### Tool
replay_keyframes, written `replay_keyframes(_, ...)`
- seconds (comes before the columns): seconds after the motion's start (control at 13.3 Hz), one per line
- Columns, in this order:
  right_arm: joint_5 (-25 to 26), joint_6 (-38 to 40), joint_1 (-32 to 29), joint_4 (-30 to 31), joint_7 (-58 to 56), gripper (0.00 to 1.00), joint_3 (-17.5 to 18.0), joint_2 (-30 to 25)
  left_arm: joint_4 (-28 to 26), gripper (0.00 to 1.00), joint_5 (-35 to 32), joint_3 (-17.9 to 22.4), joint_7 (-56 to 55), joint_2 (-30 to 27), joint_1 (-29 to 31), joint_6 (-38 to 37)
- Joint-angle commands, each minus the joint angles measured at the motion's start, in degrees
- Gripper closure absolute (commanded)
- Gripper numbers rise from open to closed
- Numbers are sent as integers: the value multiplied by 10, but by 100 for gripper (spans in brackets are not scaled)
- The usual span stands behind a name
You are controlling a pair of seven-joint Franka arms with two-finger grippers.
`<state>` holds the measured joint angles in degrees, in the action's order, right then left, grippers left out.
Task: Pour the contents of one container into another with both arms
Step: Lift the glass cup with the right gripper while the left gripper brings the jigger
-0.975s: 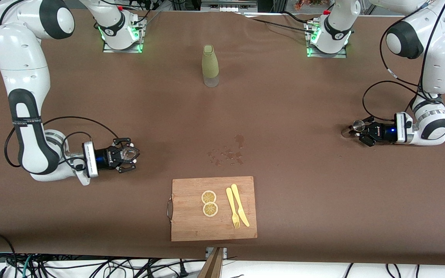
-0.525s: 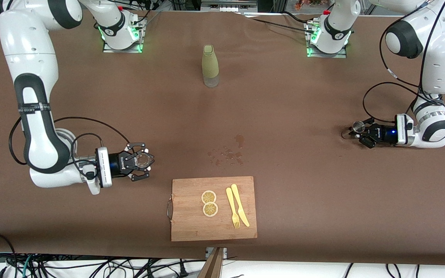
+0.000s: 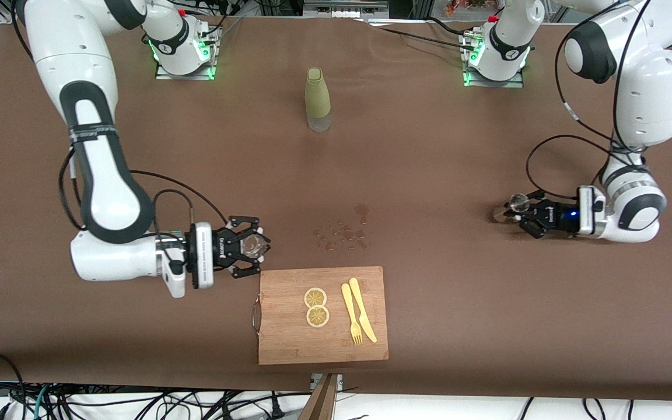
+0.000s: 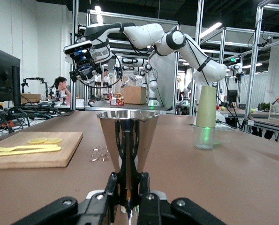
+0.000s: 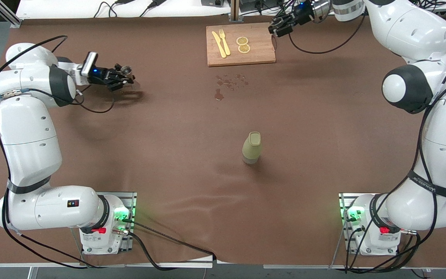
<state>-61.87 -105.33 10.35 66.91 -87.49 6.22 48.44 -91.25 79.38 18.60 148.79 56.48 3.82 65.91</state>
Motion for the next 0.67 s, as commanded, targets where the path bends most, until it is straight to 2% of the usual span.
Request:
replay_keyframes(0.0,10,-55,36,-9,23,94,-1,-8,-3,100,21,-31,-36,-22,-24,50)
replay_keyframes(0.3,36,-165,110,-9,25,94,-4,-19,5,100,58,-77,-82,-25,-58,121)
replay_keyframes(0.45,63,-221,143,-9,39,94,-4,-19,6,100,78,-112,-104,-25,-60,173)
replay_keyframes(0.6,110,-266,173,-9,101,94,-5,-19,19,100,85,-137,-125,-26,-65,208)
